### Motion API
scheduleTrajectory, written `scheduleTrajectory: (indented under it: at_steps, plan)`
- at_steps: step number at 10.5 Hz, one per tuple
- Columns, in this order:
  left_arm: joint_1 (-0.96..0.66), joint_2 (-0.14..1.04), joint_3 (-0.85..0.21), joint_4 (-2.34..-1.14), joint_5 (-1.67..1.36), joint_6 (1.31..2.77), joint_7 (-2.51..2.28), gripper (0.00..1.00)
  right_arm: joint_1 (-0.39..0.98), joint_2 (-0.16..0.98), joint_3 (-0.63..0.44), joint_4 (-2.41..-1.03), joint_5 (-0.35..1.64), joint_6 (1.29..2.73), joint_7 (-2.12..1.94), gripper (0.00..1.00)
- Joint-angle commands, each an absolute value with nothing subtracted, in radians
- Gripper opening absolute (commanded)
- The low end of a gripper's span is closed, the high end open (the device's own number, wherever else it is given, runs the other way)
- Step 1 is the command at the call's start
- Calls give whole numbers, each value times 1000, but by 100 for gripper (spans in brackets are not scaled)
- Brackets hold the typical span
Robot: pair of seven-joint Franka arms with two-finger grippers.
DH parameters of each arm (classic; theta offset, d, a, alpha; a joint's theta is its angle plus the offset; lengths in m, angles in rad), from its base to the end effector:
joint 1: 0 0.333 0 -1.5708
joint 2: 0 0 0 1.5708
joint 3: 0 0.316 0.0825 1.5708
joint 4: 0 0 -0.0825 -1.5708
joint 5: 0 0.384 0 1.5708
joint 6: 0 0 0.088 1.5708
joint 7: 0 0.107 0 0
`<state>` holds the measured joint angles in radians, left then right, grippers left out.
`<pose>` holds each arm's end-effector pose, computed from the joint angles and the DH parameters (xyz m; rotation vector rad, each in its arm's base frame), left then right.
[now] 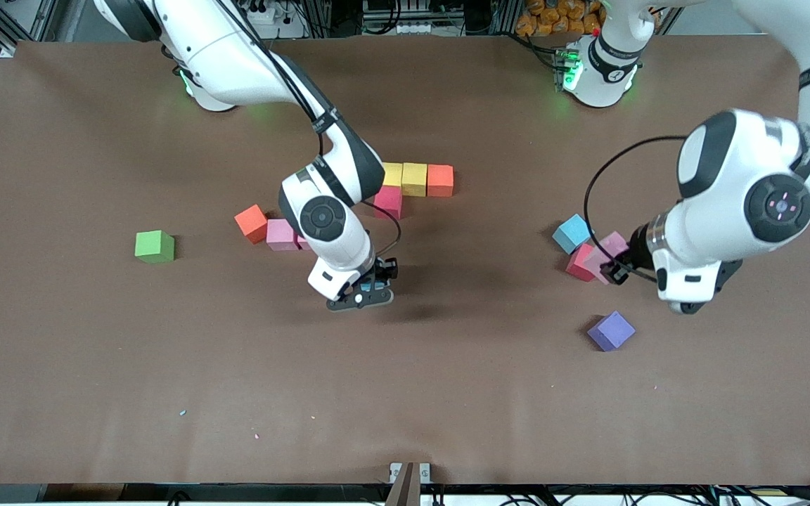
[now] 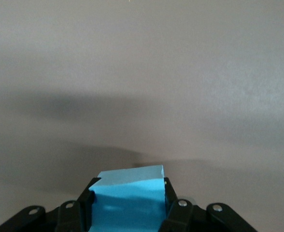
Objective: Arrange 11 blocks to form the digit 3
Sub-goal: 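Grasp the cyan cube with the right gripper while the left gripper grasps pink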
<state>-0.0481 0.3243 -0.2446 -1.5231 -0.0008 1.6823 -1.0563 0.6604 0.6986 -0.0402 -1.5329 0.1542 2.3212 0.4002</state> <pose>0.6167 -0.1670 0.4661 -2.8682 -1.1623 0.2648 0.5796 0.4232 0.2531 -3.0101 -0.1966 -0.0517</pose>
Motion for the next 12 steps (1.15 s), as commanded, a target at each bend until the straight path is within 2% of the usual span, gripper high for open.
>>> scheduleTrajectory:
  at_steps: [1, 4, 7, 10, 12]
  plan:
    - [-44, 264, -297, -1513, -20, 1605, -1179, 0, 682, 566, -40, -1774, 169, 2446, 446, 0]
    - [-43, 212, -373, -1511, -34, 1529, -1226, 0, 725, 519, -38, -1844, 158, 2471, 607, 0]
    - [-51, 221, -368, -1476, -109, 1529, -1270, 0, 771, 518, -34, -1930, 109, 2591, 771, 0]
    - [-46, 216, -368, -1474, -101, 1529, -1273, 0, 772, 528, -14, -1928, -58, 2591, 974, 0]
    - [-37, 213, -368, -1474, -100, 1522, -1272, 0, 766, 528, 1, -1925, -57, 2585, 1014, 0]
